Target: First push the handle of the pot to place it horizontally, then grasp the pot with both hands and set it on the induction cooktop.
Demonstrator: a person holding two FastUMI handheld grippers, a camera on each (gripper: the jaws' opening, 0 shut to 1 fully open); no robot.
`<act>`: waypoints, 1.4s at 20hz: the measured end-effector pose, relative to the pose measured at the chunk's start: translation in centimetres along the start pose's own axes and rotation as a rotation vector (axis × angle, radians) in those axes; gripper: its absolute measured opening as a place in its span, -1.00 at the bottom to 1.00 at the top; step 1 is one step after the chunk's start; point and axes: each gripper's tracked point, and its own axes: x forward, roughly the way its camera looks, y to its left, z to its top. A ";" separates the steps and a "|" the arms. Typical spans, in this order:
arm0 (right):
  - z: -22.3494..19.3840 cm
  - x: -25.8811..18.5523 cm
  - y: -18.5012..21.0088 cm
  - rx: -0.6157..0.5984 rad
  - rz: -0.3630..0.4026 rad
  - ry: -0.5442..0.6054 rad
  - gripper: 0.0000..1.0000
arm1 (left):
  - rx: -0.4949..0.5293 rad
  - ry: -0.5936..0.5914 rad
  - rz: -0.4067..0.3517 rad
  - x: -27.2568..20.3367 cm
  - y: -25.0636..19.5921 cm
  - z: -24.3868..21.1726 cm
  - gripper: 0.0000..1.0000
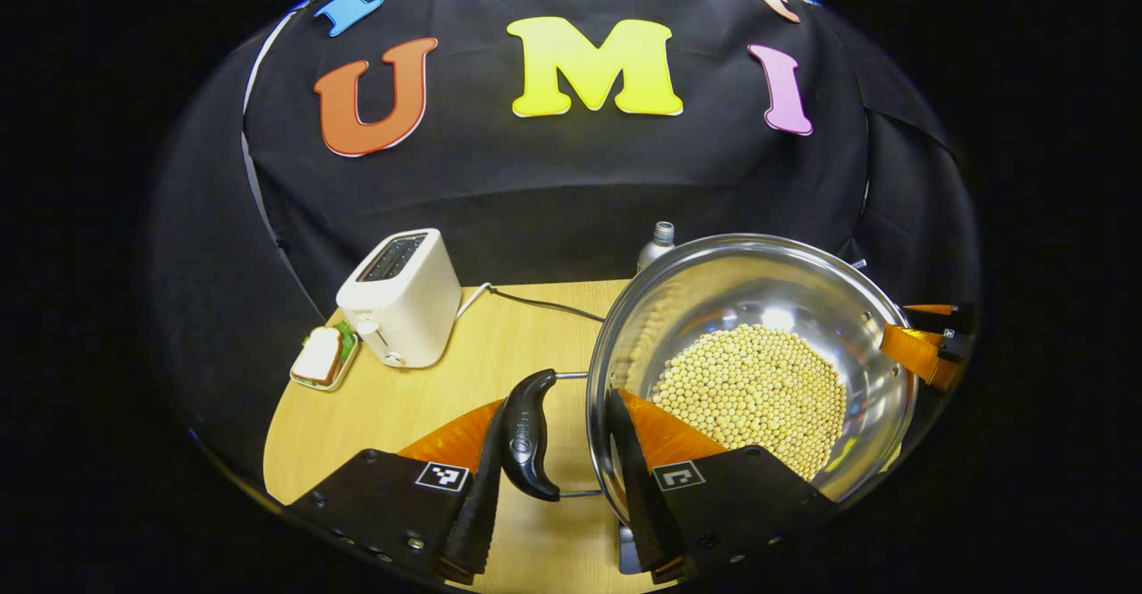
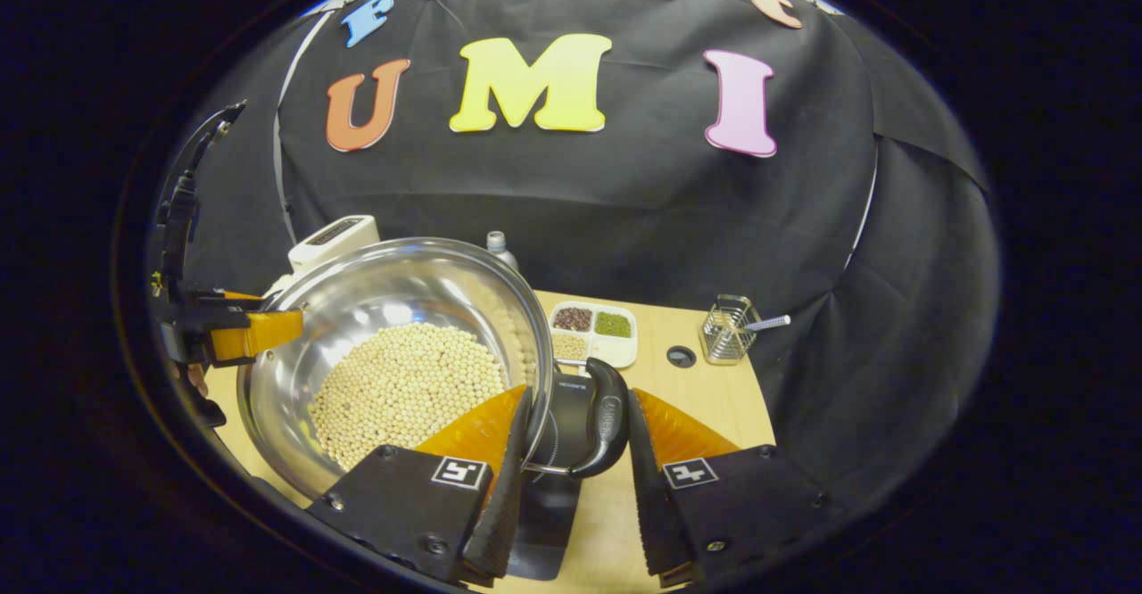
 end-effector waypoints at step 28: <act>-6.9 8.1 -2.3 0.115 -0.032 -0.073 0.39 | -0.062 -0.117 -0.062 8.1 -2.6 -5.1 0.26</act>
